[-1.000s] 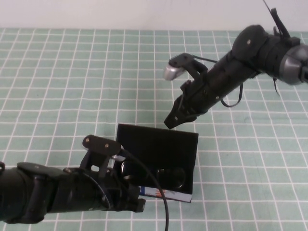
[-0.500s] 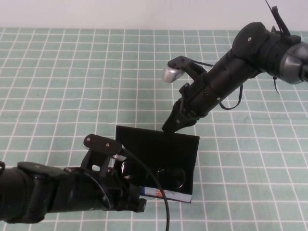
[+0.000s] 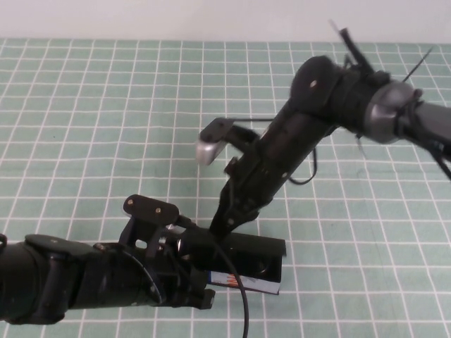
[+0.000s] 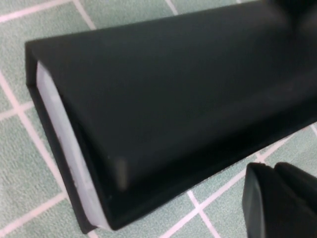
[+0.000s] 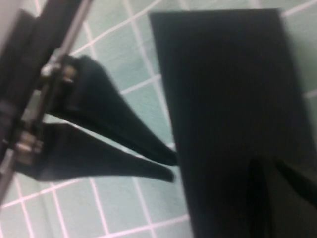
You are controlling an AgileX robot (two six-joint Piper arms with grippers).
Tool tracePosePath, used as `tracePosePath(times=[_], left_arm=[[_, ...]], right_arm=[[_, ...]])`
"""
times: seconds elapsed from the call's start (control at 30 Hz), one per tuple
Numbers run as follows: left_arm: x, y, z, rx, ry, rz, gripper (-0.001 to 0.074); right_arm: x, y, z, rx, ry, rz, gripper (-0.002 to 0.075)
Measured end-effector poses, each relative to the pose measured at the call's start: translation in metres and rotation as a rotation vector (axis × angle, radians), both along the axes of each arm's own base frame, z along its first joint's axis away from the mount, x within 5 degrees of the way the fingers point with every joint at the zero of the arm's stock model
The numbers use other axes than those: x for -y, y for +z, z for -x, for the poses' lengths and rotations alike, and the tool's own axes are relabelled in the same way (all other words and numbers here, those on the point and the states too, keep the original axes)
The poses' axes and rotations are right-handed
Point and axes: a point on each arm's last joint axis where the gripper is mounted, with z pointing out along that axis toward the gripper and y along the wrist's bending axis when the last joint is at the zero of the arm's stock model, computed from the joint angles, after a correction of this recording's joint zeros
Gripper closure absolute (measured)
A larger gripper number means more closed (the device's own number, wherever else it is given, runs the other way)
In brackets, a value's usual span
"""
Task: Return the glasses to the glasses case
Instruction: Close the glasses case
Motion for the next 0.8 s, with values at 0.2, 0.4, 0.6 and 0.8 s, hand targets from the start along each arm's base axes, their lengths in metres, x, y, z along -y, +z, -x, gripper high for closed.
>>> tracePosePath(times=[0.2, 0.4, 0.6, 0.8], left_arm=[[0.001, 0.0, 0.0, -0.002, -0.005, 0.005, 0.0737], [0.001, 0.0, 0.001, 0.01, -0.025, -0.004, 0.0737], [0.001, 0.0, 0.001, 0.008, -0.036, 0.003, 0.0737], [0.006, 0.002, 0.007, -0.006, -0.116, 0.04, 0.0737]], right_arm=[[-0.011, -0.001, 0.01, -0.028, -0.001, 0.017, 0.0737], [-0.013, -0.009, 0.009, -0.047, -0.004, 0.034, 0.0737], [-0.014, -0.03, 0.006, -0.103, -0.016, 0.066, 0.0739], [-0.013, -0.02, 0.007, -0.076, -0.013, 0.064, 0.0739]])
